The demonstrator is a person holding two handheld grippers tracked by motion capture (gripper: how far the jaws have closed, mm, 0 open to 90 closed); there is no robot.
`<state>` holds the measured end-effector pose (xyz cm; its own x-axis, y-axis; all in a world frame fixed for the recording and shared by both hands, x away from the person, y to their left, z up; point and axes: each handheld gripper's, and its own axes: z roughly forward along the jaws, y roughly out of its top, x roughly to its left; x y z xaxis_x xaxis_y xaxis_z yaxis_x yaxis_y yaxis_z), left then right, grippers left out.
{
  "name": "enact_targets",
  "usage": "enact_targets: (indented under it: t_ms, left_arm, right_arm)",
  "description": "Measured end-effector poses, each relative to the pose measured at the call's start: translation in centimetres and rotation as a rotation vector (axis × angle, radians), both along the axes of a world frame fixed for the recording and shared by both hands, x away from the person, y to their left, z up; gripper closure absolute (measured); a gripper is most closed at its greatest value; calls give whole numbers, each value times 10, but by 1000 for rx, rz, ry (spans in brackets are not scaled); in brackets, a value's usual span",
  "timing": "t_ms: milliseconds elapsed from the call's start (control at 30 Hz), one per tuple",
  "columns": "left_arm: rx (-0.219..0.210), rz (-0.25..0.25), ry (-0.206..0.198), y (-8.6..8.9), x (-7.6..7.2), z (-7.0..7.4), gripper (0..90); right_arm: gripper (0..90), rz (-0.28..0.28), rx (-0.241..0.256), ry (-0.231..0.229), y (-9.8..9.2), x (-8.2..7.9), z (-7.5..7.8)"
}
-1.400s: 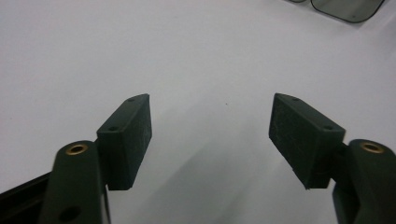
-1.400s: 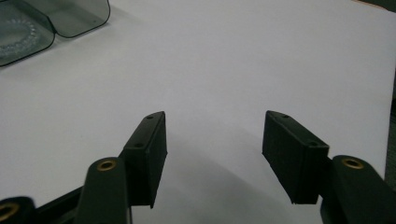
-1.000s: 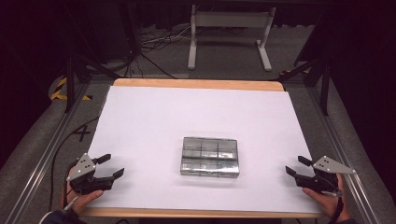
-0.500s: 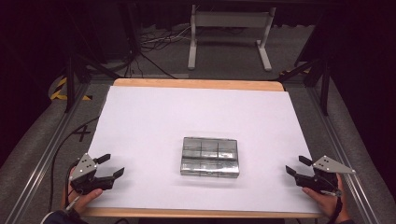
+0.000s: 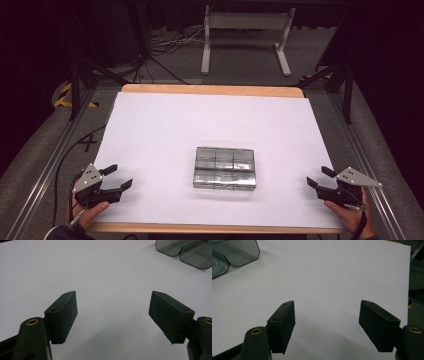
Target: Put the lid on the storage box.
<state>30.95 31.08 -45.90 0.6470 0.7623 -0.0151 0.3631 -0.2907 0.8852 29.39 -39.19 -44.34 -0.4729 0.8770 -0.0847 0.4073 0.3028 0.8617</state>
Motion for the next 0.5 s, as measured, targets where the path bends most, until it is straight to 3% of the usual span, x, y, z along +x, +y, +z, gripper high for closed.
enact_targets:
  t_ms: [500]
  left_arm:
    - [7,-1,3,0,1,0,235]
  right_arm:
    - [299,3,-10,2,1,0,0]
